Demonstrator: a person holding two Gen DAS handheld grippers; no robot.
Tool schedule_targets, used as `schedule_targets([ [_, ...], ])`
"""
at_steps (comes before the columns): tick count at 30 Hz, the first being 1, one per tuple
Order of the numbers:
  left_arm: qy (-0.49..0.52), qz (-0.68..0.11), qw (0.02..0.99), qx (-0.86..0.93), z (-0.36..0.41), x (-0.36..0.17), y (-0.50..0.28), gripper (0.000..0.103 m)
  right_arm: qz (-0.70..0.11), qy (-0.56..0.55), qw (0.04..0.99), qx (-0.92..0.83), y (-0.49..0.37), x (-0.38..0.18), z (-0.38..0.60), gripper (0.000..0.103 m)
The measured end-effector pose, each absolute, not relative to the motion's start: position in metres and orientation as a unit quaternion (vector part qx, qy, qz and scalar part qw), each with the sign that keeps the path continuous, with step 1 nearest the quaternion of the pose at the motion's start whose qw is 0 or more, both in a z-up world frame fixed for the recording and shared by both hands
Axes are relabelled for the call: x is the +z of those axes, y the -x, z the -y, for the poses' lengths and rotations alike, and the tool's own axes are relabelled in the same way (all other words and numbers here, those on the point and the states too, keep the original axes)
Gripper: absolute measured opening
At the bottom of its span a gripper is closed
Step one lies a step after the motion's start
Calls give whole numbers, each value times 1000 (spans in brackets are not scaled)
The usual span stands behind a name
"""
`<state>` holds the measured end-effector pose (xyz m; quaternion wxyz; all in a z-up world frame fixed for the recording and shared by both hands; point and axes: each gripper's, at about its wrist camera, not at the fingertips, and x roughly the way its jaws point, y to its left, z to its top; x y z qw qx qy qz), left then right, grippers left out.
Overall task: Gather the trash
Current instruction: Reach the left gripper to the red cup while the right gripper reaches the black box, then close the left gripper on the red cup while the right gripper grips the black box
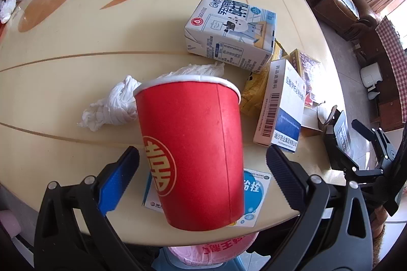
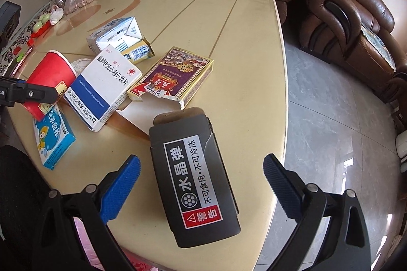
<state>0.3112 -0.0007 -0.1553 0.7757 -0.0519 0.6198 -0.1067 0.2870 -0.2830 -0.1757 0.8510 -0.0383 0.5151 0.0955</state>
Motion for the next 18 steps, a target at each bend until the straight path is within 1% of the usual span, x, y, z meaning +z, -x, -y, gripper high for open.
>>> schedule_targets([
  [2,62,-623,772,-110,-1,-157,-314,97,-524,31,846,96,-290,-180,286,81],
  [4,71,-627,767,-116,-1,-159,-318,96,-527,31,844,98,-291,-183,286,81],
  [6,70,-631,764,-117,2,-161,-318,89,-528,33,842,104,-290,-184,285,80],
  [7,70,-634,761,-118,2,-163,-319,84,-529,35,841,108,-290,-185,283,75],
  [8,71,-638,758,-117,2,-165,-320,82,-532,37,839,111,-291,-186,280,66],
  [9,68,-639,758,-115,4,-165,-322,82,-530,46,839,110,-291,-187,278,66],
  [12,67,-640,757,-116,6,-165,-323,81,-527,67,840,109,-289,-188,272,61],
  [13,66,-641,756,-116,7,-165,-324,79,-526,70,841,111,-289,-188,271,58],
  [14,65,-641,756,-115,5,-164,-324,74,-526,69,840,111,-289,-188,270,57],
  [15,65,-642,755,-114,4,-164,-325,72,-527,71,840,111,-289,-188,270,56],
  [16,64,-643,755,-113,5,-164,-325,68,-527,72,839,112,-289,-188,269,55],
  [17,62,-644,754,-112,5,-163,-325,65,-528,74,839,112,-289,-187,268,55],
  [18,62,-645,754,-113,5,-163,-326,65,-529,74,838,112,-289,-187,269,55],
])
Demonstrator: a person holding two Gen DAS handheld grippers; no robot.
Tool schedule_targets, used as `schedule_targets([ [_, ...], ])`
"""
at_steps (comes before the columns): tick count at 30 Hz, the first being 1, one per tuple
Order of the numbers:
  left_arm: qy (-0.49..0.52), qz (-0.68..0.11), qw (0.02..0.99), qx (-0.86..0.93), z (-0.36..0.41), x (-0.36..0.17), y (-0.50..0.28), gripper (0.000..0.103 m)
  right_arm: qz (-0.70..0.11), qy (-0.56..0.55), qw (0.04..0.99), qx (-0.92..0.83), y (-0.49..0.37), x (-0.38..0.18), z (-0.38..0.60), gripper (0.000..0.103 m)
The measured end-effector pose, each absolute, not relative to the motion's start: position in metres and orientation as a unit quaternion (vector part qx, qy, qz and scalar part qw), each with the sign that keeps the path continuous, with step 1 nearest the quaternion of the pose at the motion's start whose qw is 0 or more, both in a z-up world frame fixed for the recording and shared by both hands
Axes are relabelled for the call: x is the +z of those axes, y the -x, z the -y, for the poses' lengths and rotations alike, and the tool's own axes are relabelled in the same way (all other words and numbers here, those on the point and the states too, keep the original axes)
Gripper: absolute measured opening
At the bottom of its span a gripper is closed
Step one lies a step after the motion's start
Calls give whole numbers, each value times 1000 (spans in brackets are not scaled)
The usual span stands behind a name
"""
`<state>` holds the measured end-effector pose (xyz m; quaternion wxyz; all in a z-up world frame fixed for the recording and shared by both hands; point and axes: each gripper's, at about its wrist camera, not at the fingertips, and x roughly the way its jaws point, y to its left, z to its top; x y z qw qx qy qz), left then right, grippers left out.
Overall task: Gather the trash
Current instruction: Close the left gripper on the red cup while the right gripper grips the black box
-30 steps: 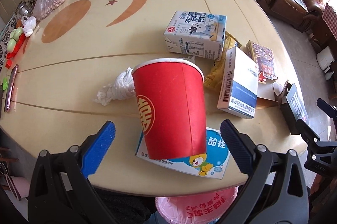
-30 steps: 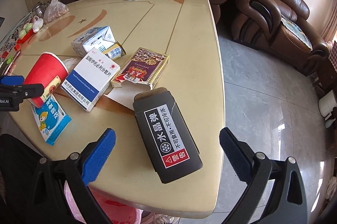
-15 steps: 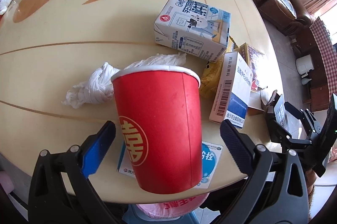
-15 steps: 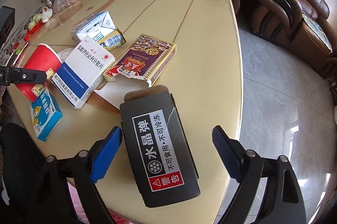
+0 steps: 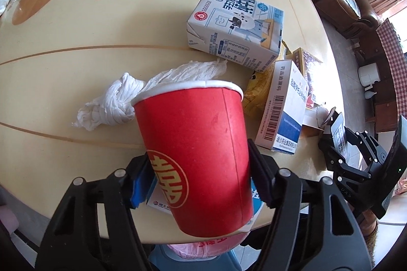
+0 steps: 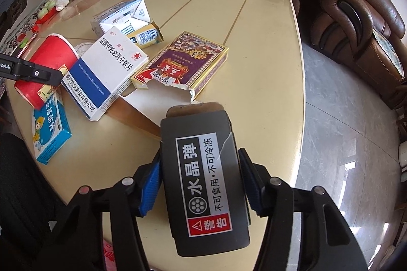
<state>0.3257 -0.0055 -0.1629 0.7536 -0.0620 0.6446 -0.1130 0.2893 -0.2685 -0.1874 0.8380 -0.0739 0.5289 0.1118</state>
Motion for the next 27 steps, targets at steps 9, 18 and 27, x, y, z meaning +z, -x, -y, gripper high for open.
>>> schedule_targets([
  [9,63,-636,762,-105,0,-154,-326,62,-517,74,848,89,-289,-179,267,54],
  [18,67,-617,777,-102,-7,-130,-314,62,-496,54,863,77,-285,-149,272,54],
  [27,53,-582,804,-107,-10,-90,-286,62,-469,52,878,80,-270,-104,257,54],
])
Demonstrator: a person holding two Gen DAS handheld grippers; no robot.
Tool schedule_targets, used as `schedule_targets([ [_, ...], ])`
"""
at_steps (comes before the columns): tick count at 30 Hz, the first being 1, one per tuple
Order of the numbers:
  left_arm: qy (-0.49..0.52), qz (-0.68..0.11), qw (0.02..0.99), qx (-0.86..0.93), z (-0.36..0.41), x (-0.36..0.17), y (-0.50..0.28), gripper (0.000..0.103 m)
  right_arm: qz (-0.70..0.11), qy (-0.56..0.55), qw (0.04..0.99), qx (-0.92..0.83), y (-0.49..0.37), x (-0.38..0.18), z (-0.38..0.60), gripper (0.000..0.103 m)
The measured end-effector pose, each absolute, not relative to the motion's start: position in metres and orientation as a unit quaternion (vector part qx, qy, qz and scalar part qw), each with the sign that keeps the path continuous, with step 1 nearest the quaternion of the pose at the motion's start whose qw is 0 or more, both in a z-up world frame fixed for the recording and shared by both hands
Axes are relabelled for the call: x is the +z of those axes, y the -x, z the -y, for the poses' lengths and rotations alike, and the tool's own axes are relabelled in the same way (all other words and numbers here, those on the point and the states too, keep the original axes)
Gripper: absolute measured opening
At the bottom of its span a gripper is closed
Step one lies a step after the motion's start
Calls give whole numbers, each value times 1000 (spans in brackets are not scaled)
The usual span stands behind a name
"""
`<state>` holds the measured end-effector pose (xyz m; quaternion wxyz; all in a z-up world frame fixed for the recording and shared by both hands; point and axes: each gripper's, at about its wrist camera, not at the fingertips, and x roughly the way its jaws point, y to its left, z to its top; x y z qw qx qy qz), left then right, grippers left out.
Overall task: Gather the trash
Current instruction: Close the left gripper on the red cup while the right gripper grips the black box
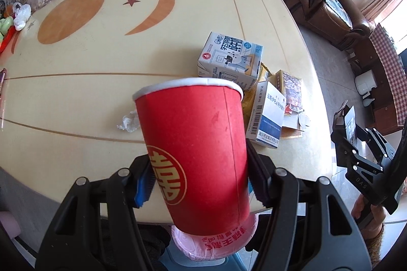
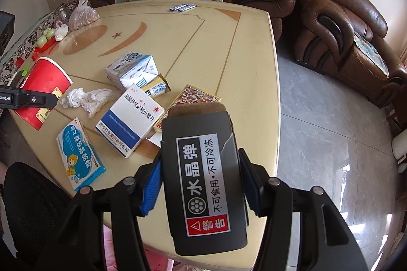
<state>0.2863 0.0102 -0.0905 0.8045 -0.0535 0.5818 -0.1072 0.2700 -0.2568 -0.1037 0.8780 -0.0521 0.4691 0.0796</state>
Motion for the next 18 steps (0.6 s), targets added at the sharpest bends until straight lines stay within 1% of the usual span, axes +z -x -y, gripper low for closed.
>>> schedule_targets([
  [10,38,-548,827,-119,-25,-54,-229,62,-430,59,897,88,-221,-41,231,54],
  [18,28,-529,837,-136,-30,-39,-173,62,-408,62,905,100,-162,-14,207,54],
])
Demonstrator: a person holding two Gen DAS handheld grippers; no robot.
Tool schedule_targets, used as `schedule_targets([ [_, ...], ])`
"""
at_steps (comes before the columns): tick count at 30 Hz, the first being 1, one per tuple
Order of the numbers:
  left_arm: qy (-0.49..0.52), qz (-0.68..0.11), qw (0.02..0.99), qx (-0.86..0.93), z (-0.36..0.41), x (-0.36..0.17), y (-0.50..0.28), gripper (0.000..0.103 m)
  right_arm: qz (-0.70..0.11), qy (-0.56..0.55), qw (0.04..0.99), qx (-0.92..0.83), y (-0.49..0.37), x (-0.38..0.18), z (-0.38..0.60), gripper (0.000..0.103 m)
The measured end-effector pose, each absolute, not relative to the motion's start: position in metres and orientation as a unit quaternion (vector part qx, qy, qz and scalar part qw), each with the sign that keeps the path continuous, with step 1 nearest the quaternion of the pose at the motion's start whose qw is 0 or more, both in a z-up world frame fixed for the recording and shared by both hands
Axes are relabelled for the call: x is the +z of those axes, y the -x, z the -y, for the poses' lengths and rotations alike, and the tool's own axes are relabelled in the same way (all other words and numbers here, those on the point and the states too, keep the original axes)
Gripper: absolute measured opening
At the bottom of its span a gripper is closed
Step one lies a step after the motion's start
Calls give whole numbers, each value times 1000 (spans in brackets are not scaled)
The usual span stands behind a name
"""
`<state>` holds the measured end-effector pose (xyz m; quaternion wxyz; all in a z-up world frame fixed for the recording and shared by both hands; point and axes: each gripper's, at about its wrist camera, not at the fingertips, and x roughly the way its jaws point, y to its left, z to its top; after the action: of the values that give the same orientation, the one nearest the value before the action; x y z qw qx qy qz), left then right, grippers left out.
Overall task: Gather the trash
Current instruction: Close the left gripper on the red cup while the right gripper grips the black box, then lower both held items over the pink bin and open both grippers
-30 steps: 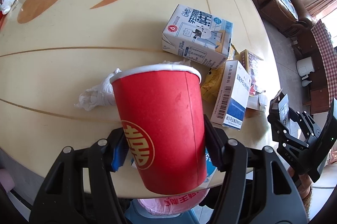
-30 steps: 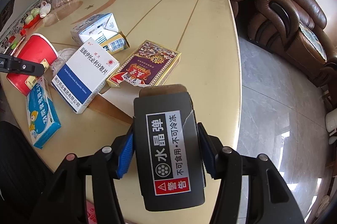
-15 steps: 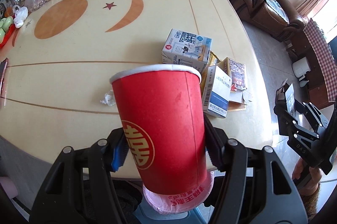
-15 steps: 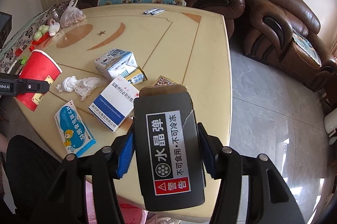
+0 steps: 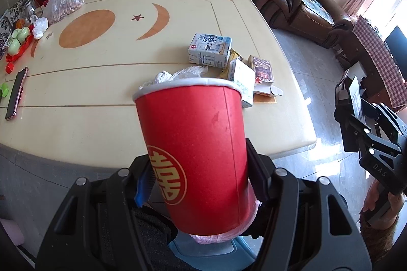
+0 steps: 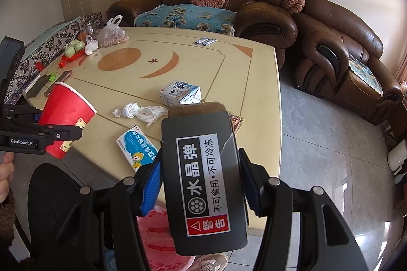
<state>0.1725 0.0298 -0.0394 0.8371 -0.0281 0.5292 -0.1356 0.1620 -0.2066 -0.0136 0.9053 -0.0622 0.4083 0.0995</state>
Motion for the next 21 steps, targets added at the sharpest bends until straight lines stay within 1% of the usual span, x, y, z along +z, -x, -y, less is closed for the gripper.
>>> schedule_targets([
  [4,20,-527,837,-148,-31,-41,-146,62,-404,62,907,105,-132,-9,196,54],
  [10,14,-530,832,-162,-34,-55,-114,62,-412,63,902,115,-95,-20,179,54],
  [21,19,-568,803,-178,-29,-109,-82,62,-449,54,884,121,-57,-67,161,54],
])
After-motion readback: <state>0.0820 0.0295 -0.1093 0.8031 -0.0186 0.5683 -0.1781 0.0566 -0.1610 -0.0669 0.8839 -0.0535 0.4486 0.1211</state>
